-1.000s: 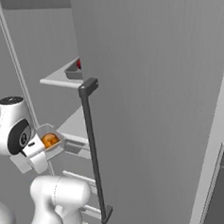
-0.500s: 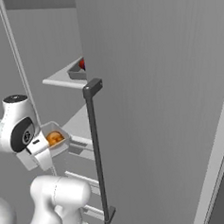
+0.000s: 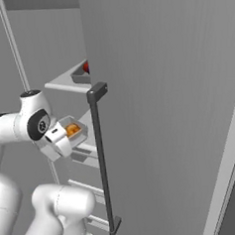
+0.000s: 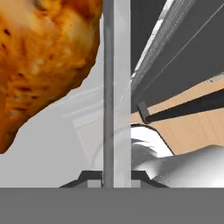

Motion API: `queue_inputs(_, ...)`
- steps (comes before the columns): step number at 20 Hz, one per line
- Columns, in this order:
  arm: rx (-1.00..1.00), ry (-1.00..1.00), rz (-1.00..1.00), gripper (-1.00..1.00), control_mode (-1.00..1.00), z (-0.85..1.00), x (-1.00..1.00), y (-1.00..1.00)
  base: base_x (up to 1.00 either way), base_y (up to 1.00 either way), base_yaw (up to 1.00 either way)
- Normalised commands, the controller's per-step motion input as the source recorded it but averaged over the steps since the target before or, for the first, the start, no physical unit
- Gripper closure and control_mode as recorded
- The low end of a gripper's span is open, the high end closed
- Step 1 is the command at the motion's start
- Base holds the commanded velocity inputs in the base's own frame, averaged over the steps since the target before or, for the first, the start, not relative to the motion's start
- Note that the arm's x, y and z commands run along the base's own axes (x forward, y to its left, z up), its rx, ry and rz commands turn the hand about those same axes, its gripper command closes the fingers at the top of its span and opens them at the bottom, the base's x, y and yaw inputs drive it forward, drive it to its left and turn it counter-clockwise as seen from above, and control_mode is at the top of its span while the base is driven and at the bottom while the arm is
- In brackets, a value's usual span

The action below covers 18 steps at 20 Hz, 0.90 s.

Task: Take the meat container that has the chicken drumstick and place it on the second highest rack of the freezer. Then take the vegetable container that has the eggplant and bell pepper and place it on the highest rack of the freezer.

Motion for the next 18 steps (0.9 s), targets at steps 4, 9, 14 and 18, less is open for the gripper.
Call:
queue_inputs(4,-0.18,0.0,0.03,1.0,-1.0,-0.54,0.48,-0.18,0.0,0.0,0.0)
queue_inputs(9,-0.1,-0.01,0.0,1.0,-1.0,-0.43,0.54,-0.23,0.0,0.0,0.0)
queue_inputs(14,-0.07,-0.02,0.0,1.0,-1.0,-0.17,0.69,-0.18,0.0,0.0,0.0)
queue_inputs(18,0.01,0.0,0.0,1.0,-1.0,0.0,0.85,-0.27,0.0,0.0,0.0)
